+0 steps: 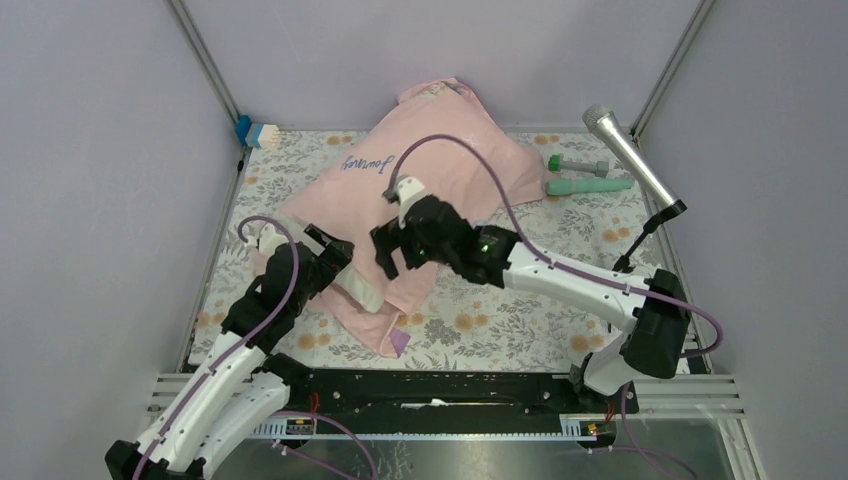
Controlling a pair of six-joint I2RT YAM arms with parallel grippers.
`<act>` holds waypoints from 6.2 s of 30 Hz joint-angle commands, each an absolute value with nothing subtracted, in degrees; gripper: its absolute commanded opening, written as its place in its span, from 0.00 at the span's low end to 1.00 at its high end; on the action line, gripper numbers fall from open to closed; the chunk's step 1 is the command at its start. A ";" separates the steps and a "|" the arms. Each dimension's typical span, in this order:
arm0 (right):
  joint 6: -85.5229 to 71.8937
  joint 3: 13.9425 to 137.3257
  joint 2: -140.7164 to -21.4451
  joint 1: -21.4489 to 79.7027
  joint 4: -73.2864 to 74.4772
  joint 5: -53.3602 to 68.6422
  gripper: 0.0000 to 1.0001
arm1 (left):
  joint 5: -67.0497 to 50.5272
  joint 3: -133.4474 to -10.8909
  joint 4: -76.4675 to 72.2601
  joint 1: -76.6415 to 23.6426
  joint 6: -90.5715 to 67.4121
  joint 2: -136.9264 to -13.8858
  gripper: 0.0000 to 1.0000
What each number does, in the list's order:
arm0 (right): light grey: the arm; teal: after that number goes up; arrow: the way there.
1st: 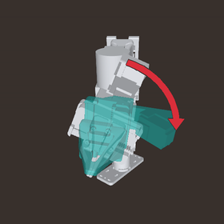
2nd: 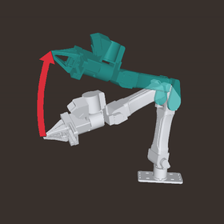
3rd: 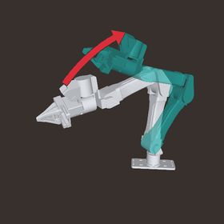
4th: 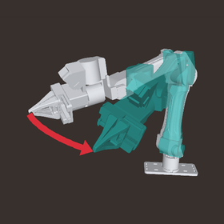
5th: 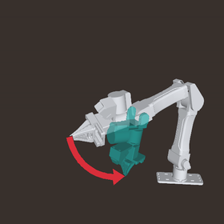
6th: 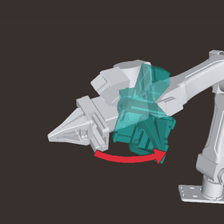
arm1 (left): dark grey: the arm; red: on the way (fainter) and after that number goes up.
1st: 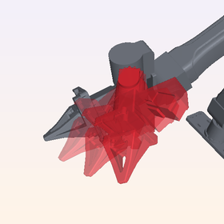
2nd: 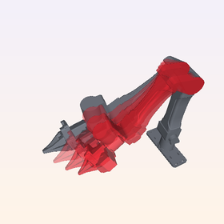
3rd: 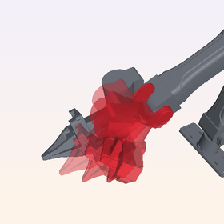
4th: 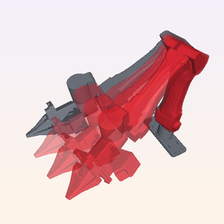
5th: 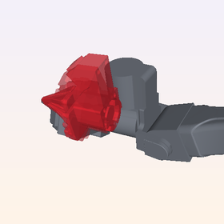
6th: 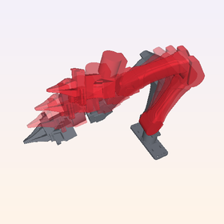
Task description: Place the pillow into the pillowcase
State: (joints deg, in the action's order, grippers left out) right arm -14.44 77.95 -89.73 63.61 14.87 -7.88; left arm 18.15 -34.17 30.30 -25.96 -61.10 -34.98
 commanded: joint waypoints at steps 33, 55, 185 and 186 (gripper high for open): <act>-20.40 113.22 -130.52 34.07 7.49 -3.45 0.40 | -3.64 -36.54 5.06 -3.64 -57.92 -70.77 0.00; -12.15 134.73 -116.30 46.12 33.98 -19.53 0.00 | -6.67 -37.96 9.51 -2.42 -56.36 -57.88 0.00; -11.11 104.71 -96.21 49.68 18.16 -13.29 0.00 | -1.18 -34.70 -9.32 -28.32 -62.75 -68.89 0.37; -11.99 103.77 -95.33 49.23 17.39 -12.64 0.00 | -1.04 -35.23 -10.80 -28.70 -62.94 -70.38 0.37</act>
State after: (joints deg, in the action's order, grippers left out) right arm -7.57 105.19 -101.73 51.18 25.56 -15.70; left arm -0.05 -34.98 -0.69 -27.16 -61.36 -66.50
